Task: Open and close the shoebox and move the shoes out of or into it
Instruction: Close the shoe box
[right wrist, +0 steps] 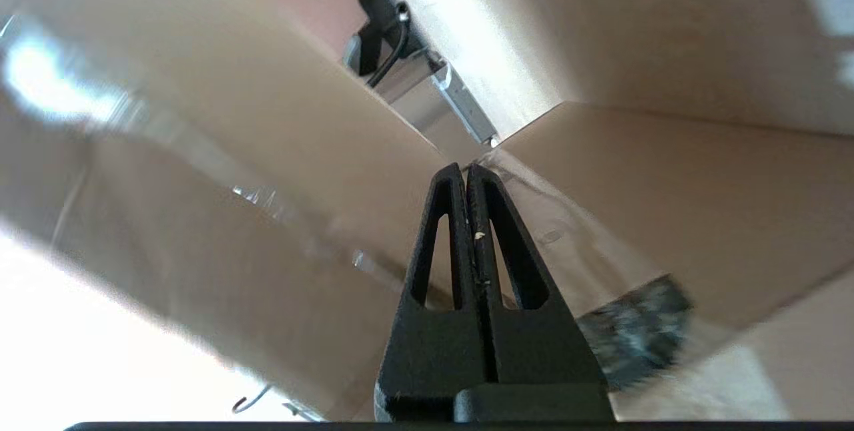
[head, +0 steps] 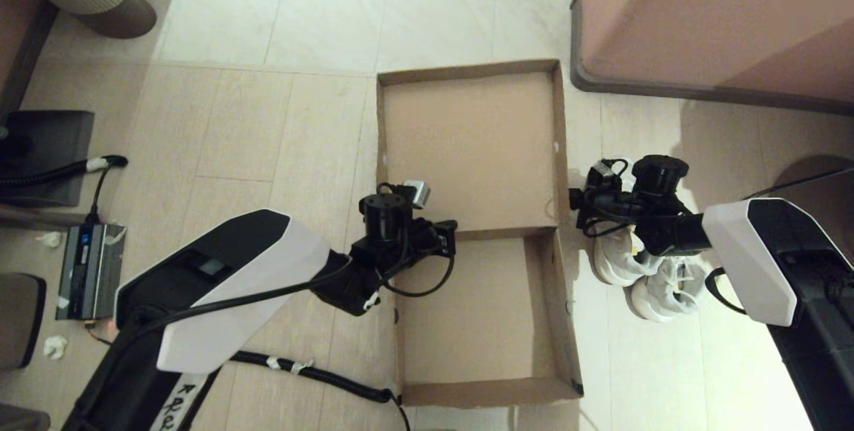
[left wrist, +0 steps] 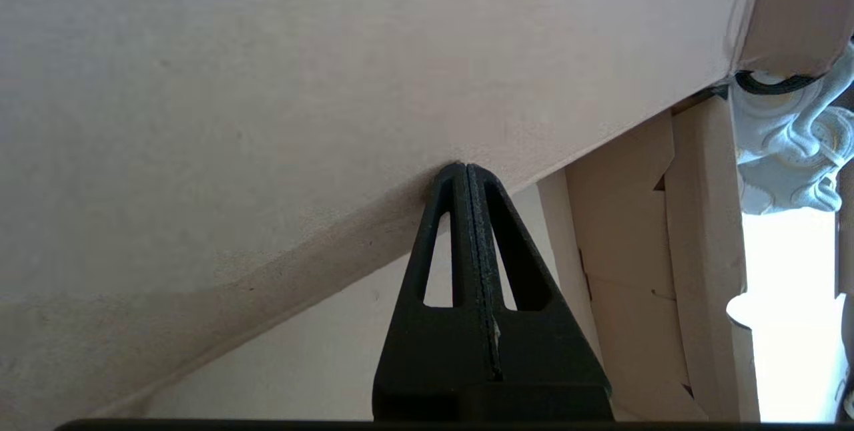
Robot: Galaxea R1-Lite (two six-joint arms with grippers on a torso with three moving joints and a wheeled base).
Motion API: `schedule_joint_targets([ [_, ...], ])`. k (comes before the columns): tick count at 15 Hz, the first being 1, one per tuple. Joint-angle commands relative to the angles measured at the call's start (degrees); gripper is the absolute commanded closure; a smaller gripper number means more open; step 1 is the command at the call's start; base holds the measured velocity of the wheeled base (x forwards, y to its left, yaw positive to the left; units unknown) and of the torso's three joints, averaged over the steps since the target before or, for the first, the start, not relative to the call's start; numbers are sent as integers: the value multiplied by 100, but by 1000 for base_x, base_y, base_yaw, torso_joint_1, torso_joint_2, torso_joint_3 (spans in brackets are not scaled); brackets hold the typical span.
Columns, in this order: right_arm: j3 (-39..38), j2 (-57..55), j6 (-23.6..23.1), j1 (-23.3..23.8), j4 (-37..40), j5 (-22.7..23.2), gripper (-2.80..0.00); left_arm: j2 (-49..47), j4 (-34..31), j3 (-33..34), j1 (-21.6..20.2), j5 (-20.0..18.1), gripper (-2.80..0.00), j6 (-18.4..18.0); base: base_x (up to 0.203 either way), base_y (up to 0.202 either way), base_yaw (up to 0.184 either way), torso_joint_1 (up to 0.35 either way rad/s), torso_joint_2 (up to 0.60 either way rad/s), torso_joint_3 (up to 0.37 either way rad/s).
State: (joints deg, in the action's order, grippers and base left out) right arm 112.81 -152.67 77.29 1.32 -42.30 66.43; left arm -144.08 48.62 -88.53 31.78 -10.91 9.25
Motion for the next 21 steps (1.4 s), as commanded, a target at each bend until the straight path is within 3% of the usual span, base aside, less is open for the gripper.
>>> schedule_joint_targets([
  [1,-2,71,49,-69,-32,54,0,12,25,-15,21,-8,0,6,0,0,0,0,0,0],
  [6,-11,380,129,-89,-32,172,0,146,31,11,55,-8,0,6,0,0,0,0,0,0],
  [9,-12,646,228,-46,-32,724,0,276,-33,24,74,1,0,6,0,0,0,0,0,0],
  [16,-6,742,226,9,-46,1499,0,249,-28,66,112,1,0,6,0,0,0,0,0,0],
  [21,-5,627,243,-35,-481,1584,0,179,-28,64,276,1,0,6,0,0,0,0,0,0],
])
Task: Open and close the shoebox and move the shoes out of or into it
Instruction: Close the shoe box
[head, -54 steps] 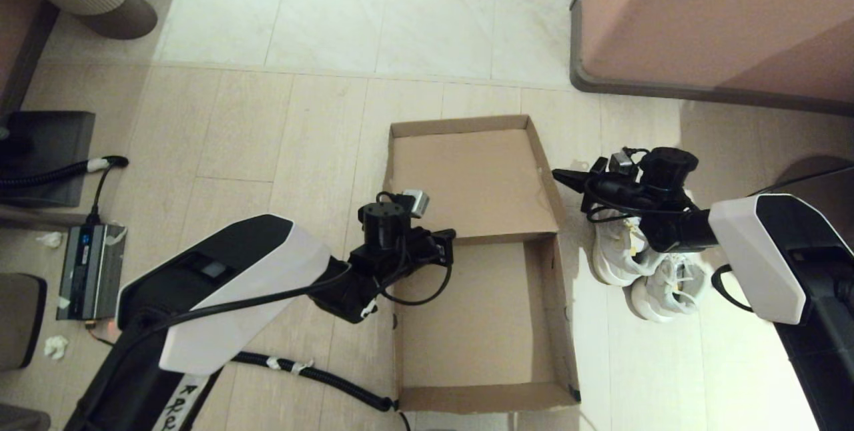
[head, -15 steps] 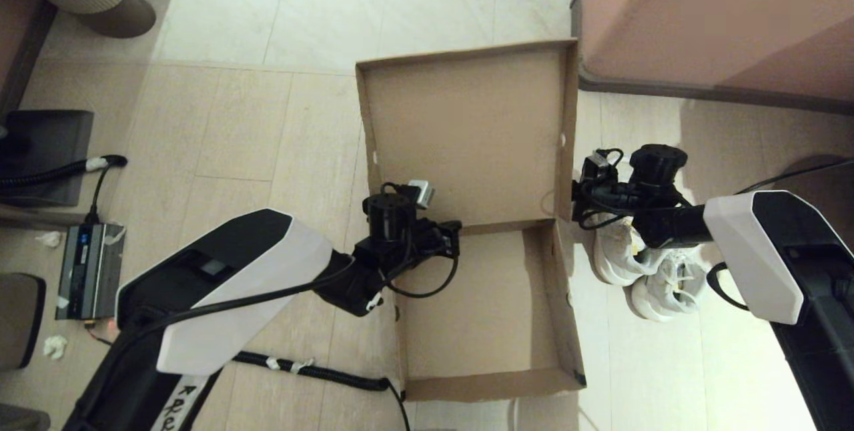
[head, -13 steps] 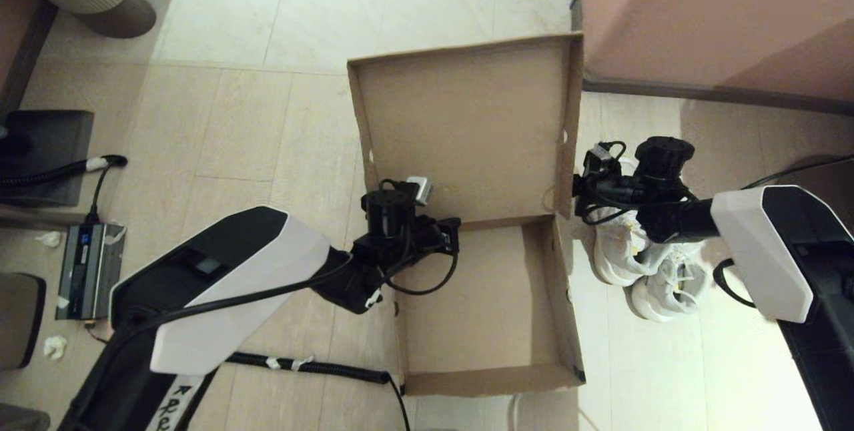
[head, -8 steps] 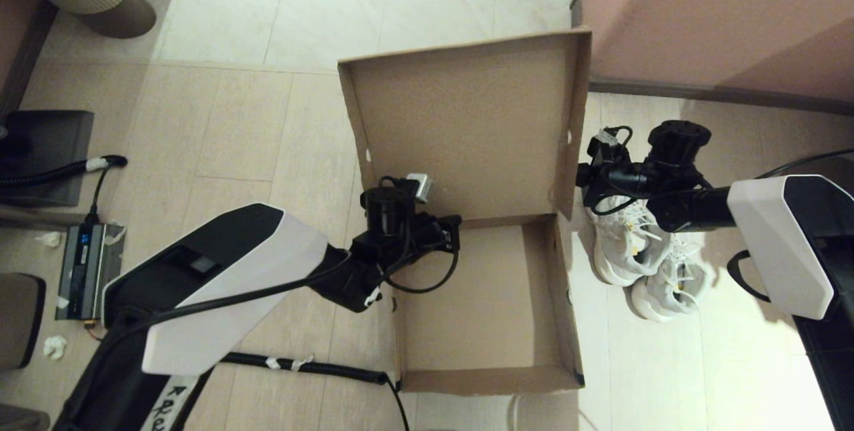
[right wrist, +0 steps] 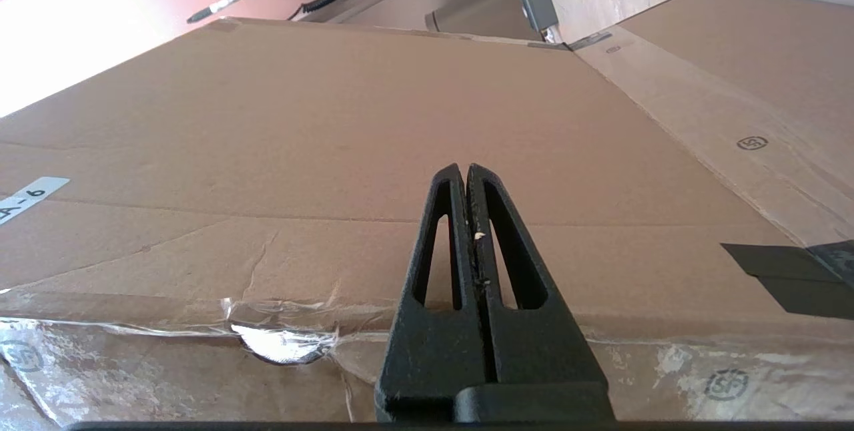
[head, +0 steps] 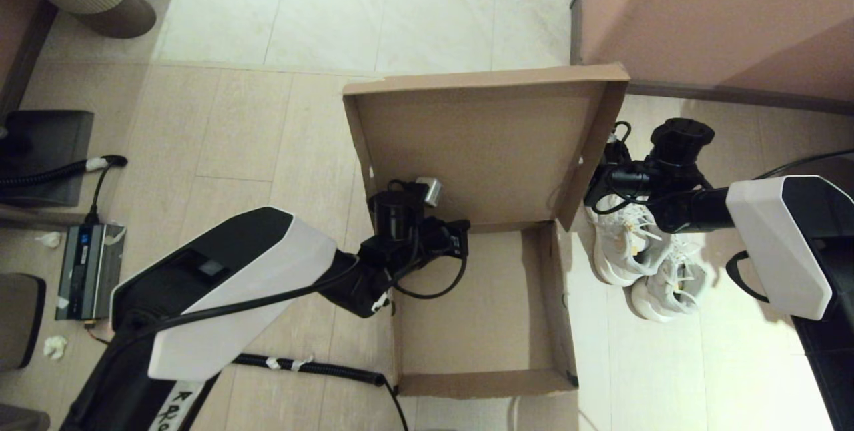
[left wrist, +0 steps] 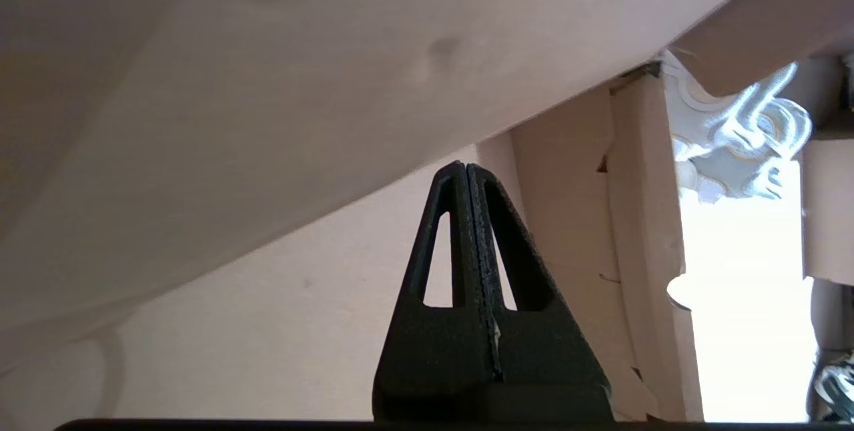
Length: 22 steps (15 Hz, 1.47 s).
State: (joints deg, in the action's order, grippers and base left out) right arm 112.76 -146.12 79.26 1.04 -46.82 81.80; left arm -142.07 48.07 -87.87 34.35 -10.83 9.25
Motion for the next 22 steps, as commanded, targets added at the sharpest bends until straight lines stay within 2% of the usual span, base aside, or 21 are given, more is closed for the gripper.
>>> schedule_joint_targets([
  [1,0,3,45,-7,-23,52,0,-31,27,-2,46,-7,0,6,0,0,0,0,0,0],
  [5,-17,267,67,-7,-14,141,0,88,27,59,133,-1,0,6,0,0,0,0,0,0],
  [11,-25,695,485,-30,-20,187,0,904,33,648,227,80,0,26,0,0,0,0,0,0],
  [19,-118,992,692,-148,7,302,0,3207,-346,877,293,87,0,87,0,0,0,0,0,0],
  [22,-123,962,713,-158,7,293,0,4246,-468,1358,431,54,0,270,0,0,0,0,0,0],
])
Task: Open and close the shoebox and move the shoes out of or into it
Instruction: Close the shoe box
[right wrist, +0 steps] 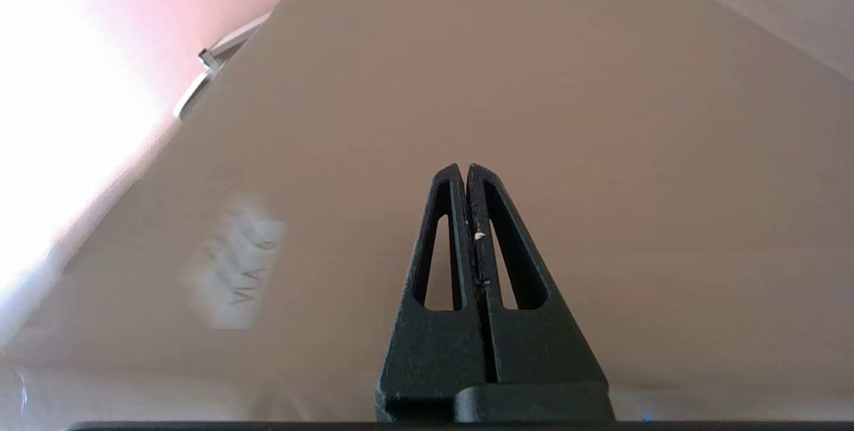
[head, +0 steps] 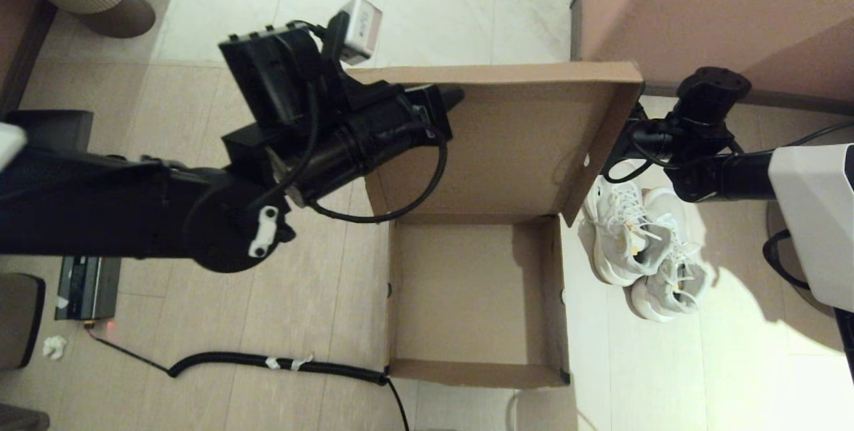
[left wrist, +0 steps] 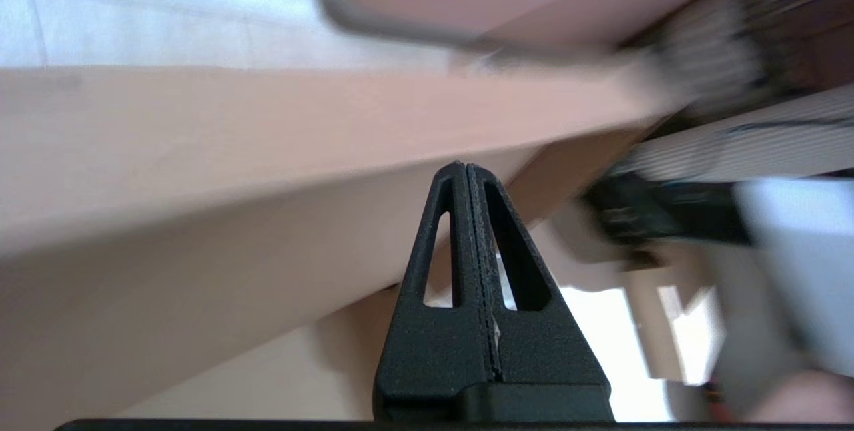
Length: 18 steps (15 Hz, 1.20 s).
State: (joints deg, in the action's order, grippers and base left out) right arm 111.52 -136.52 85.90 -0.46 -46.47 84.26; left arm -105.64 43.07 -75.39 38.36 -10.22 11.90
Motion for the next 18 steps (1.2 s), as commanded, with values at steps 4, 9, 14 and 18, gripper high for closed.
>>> schedule_joint_targets([
  [4,9,-53,48,-156,-38,55,0,923,60,778,479,-24,0,76,0,0,0,0,0,0],
  [9,-180,94,132,-156,-43,207,0,940,-186,-590,-566,-26,0,71,0,0,0,0,0,0],
  [14,-1015,599,136,-113,-284,239,0,-1020,-186,-1290,-2094,-458,0,215,0,0,0,0,0,0],
  [18,-1854,902,138,-93,-658,249,0,-2711,47,-2386,-2310,-619,0,385,0,0,0,0,0,0],
])
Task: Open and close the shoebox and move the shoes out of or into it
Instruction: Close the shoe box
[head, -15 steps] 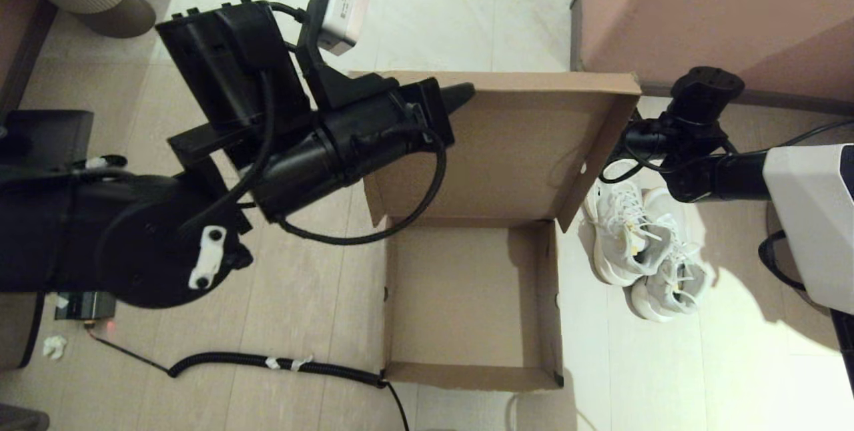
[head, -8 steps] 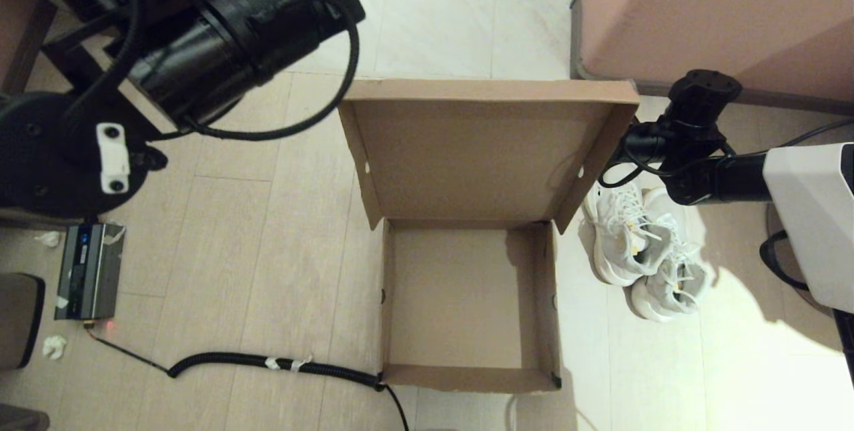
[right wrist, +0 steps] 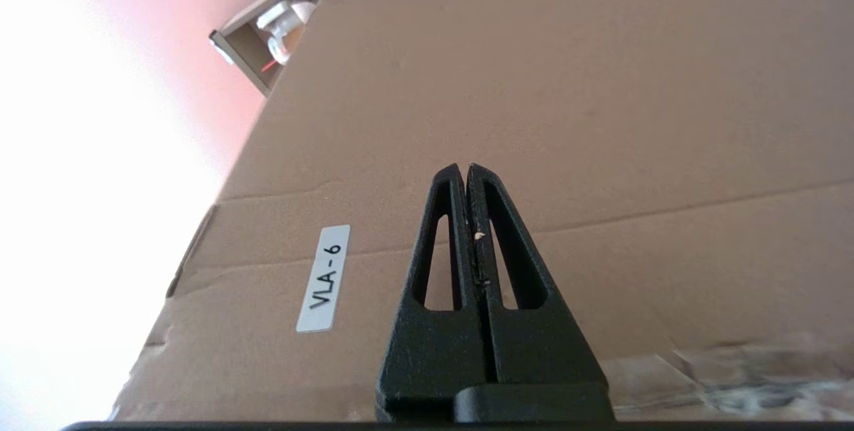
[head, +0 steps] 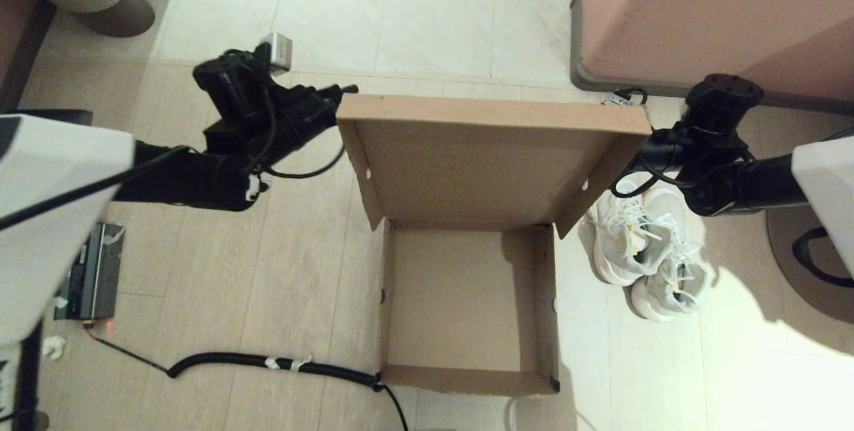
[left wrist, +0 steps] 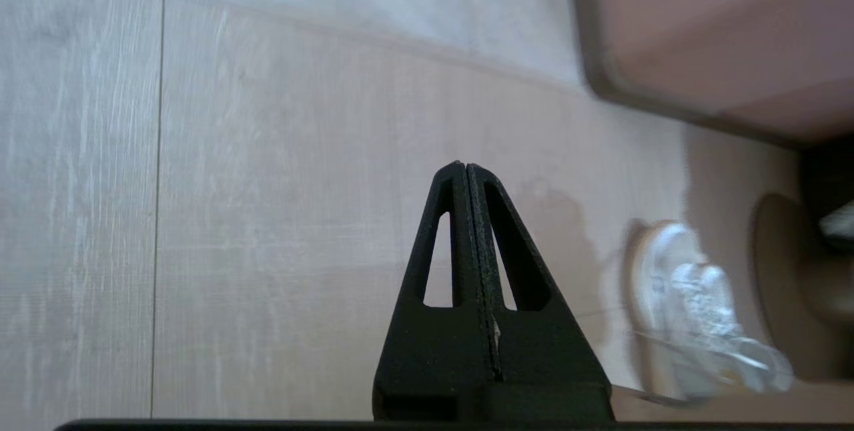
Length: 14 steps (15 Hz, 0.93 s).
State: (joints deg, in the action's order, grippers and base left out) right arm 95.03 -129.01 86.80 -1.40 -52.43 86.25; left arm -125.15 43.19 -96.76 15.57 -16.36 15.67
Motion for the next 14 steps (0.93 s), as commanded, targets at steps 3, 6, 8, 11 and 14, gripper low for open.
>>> schedule_joint_targets([
  [3,-727,290,48,86,-438,75,0,-913,136,-425,62,-196,0,196,0,0,0,0,0,0],
  [6,-951,332,48,131,-570,76,0,-214,426,458,52,-714,0,784,0,0,0,0,0,0],
  [8,-1040,327,48,131,-628,76,0,188,529,1028,-83,-1602,0,1284,0,0,0,0,0,0],
  [11,-1317,341,48,131,-804,40,0,330,609,1618,-205,-2520,0,1428,0,0,0,0,0,0],
  [14,-1693,446,36,126,-899,47,0,454,794,2120,-146,-3128,0,1436,0,0,0,0,0,0],
])
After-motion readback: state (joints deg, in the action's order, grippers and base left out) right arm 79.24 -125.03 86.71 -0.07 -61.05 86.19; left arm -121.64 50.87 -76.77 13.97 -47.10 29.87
